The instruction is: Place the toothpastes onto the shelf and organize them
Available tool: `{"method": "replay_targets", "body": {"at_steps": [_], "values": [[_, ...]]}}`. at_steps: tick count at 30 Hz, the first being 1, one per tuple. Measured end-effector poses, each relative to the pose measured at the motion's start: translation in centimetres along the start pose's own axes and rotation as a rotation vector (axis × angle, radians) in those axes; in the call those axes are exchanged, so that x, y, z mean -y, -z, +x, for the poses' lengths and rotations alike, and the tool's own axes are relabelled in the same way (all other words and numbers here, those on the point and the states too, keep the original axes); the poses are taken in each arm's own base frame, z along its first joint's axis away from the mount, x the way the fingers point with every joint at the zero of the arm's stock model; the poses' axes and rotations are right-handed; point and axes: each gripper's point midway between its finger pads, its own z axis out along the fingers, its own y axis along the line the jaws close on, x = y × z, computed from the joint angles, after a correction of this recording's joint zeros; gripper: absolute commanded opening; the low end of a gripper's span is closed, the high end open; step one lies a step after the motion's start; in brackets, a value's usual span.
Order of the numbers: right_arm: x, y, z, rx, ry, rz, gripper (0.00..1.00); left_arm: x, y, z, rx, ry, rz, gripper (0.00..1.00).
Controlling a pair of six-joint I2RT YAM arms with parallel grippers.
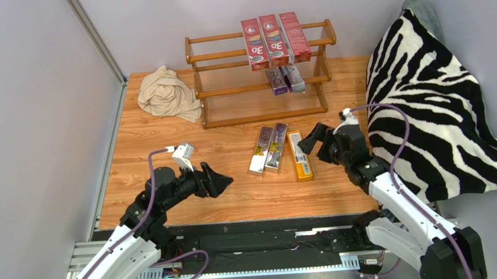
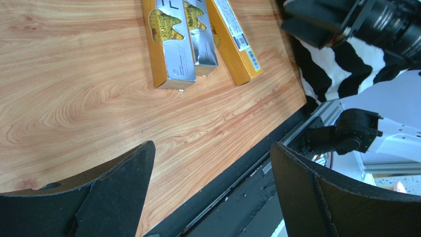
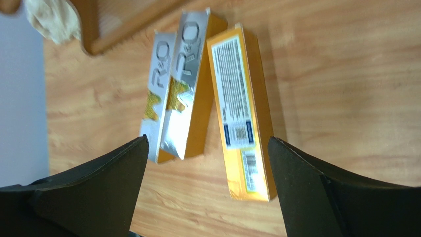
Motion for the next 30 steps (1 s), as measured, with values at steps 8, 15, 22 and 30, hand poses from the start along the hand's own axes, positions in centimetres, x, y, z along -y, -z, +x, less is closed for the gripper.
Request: {"method": "replay_targets", "body": {"at_steps": [8, 15, 22, 30], "values": [[3.7, -0.7, 6.0, -0.146, 0.14, 0.178, 0.95, 0.0, 0.3, 0.1, 0.003, 0.0, 0.001, 0.95], [5.8, -2.1, 8.9, -0.233, 0.183, 0.269, 0.94, -0.7, 0.1, 1.0, -0.013, 0.013, -0.011, 0.95], [5.2, -2.3, 9.3, -0.227, 0.206, 0.248, 0.89, -1.3, 0.1, 1.9, -0.023, 0.028, -0.018, 0.95], [5.3, -2.6, 10.0, -0.229, 0.242, 0.265, 0.82, -1.7, -0.2, 2.4, -0.028, 0.046, -0.022, 0.94]]}}
